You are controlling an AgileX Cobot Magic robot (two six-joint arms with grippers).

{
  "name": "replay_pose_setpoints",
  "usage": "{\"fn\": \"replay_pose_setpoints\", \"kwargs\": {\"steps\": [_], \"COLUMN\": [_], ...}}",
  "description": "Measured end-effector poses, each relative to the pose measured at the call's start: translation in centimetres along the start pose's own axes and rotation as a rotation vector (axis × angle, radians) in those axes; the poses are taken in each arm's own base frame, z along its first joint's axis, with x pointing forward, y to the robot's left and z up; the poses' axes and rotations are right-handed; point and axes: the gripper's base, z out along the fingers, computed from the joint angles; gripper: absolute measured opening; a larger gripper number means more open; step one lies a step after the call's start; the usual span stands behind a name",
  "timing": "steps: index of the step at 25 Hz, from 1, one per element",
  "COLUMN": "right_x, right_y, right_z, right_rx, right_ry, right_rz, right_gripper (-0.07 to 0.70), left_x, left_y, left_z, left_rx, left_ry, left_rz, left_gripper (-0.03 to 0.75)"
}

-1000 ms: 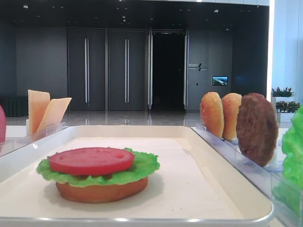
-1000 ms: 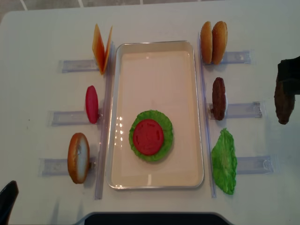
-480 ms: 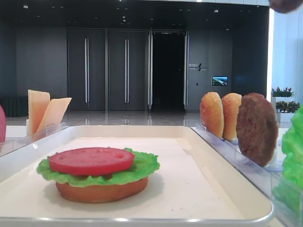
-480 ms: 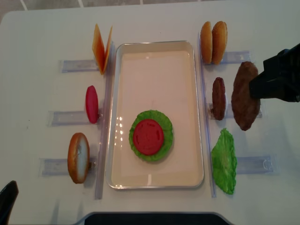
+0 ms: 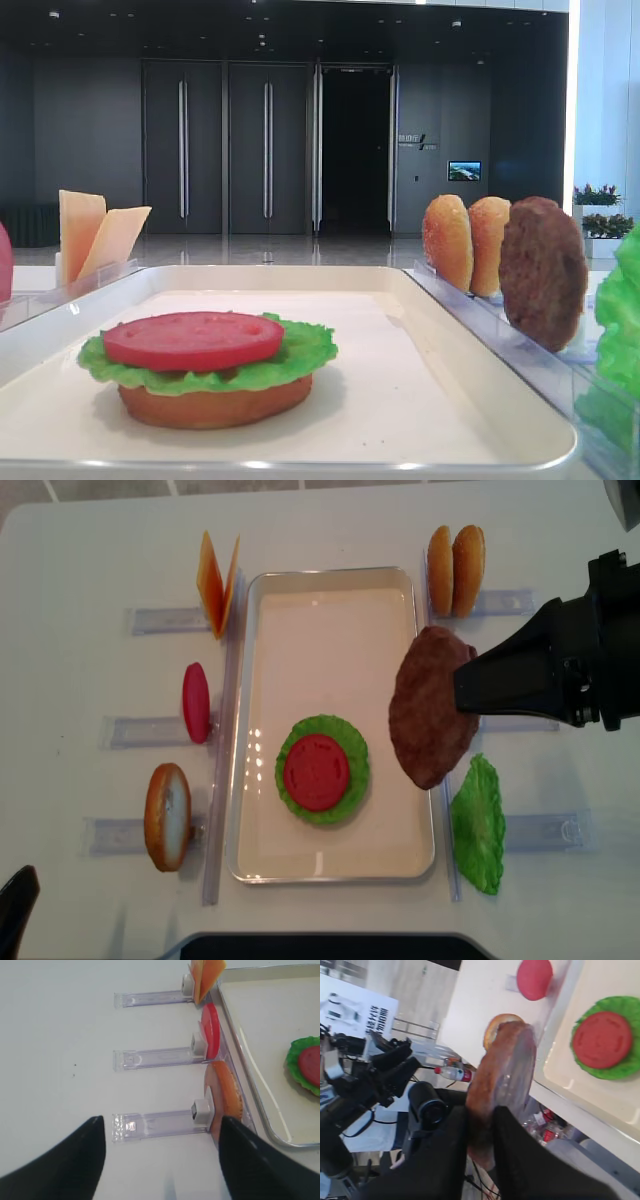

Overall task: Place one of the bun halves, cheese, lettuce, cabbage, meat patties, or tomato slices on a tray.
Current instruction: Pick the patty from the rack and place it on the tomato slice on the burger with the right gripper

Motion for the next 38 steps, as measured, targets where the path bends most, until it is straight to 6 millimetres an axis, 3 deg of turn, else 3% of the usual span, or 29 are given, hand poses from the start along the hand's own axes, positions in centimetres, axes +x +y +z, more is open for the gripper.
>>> {"fn": "replay_pose_setpoints", "kwargs": {"steps": [11, 19, 30, 38], "right_x": [-0.6, -2.1, -3.3, -4.2], "right_y": [-0.9, -2.7, -4.4, -6.5], "right_z": [0.7, 2.1, 7.1, 9.3], "right_rx": [-0.068, -0.070, -0.140, -0.154], "right_ry": [-0.052, -0.059, -0.015, -0.029], "right_rz": [0.003, 0.034, 0.019, 0.020], "right_gripper": [0.146, 0.146, 0.146, 0.146], "left_x": [0.0, 0.0, 0.0, 0.0], "left_y": [0.0, 0.0, 0.0, 0.0], "left_z": [0.0, 0.0, 0.0, 0.0], "left_rx": [0.000, 0.000, 0.000, 0.000], "left_ry": [0.000, 0.000, 0.000, 0.000], "left_rz": [0.000, 0.000, 0.000, 0.000], "left_gripper": [0.534, 0.534, 0.534, 0.534]}}
